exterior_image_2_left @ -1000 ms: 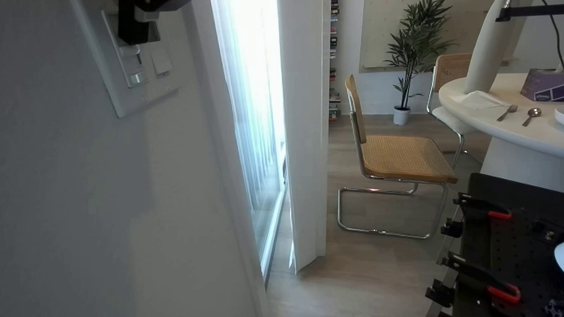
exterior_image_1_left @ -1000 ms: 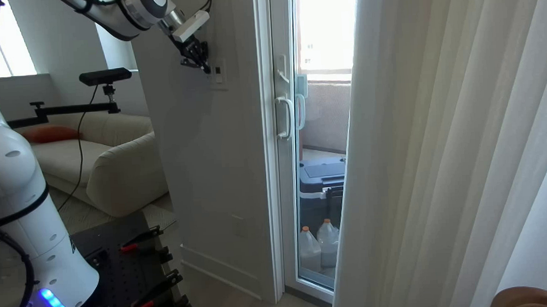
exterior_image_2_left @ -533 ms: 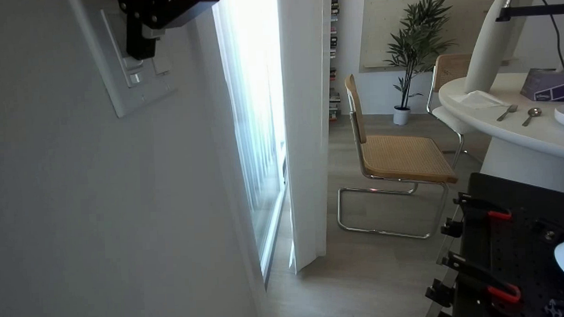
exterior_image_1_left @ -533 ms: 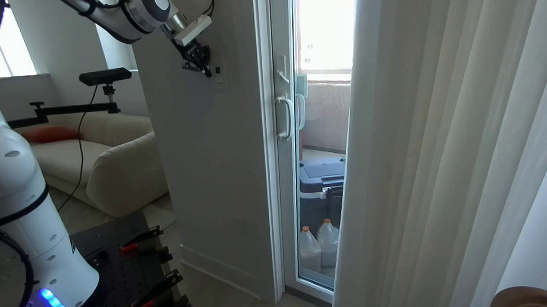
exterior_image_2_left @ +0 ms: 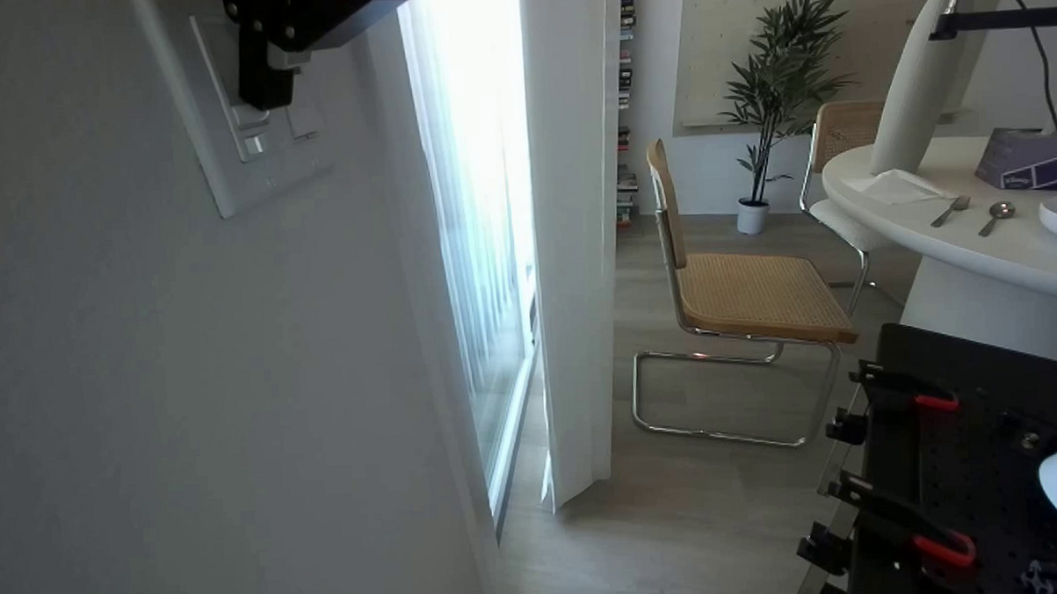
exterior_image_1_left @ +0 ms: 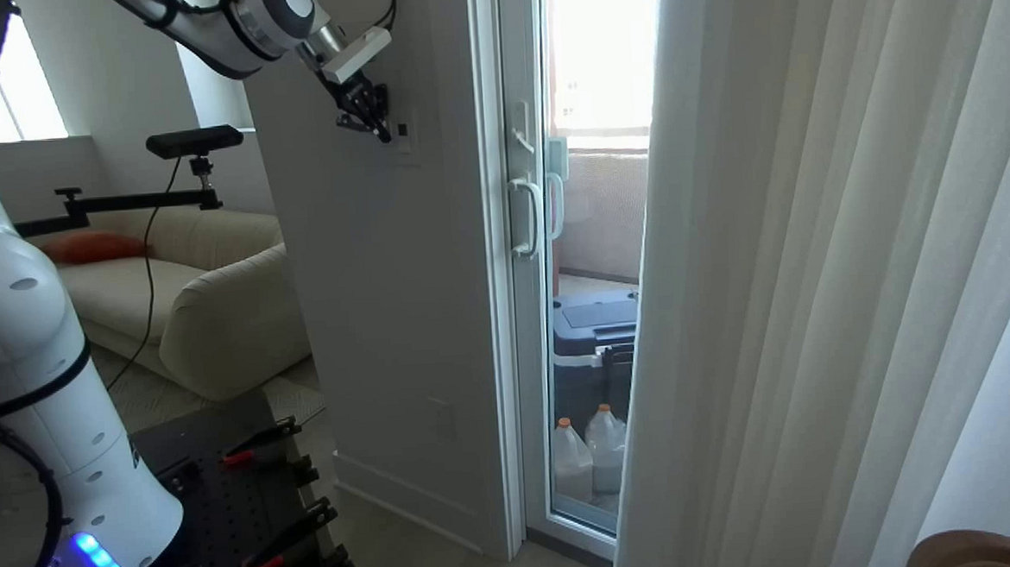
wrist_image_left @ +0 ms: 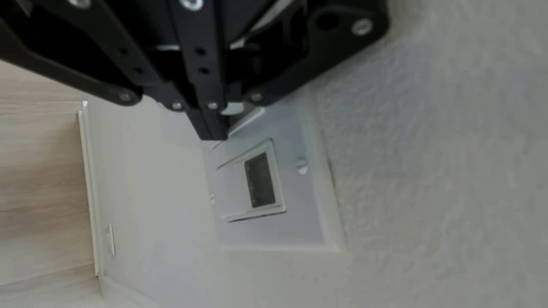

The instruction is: Turn the switch off

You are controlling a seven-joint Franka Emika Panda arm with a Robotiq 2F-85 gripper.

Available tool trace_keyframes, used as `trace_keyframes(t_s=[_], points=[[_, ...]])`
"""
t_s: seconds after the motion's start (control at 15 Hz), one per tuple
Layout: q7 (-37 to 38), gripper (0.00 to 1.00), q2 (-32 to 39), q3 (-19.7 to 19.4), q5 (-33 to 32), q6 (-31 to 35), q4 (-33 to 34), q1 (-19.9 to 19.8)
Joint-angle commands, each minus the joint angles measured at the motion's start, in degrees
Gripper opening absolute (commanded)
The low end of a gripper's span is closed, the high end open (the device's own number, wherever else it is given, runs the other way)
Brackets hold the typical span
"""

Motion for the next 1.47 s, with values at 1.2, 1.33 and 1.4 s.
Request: trace_keyframes(t_s=[1.2, 1.33, 1.4], points=[[-23.28, 0.99, -5.80, -8.38, 5.61, -53.82, 22.40, -7.11], [-23.38, 1.00, -8.40, -9.04, 6.14, -55.67, 20.76, -7.57], [-23.57, 1.00, -10.50, -9.37, 6.59, -56.96, 19.21, -7.64]])
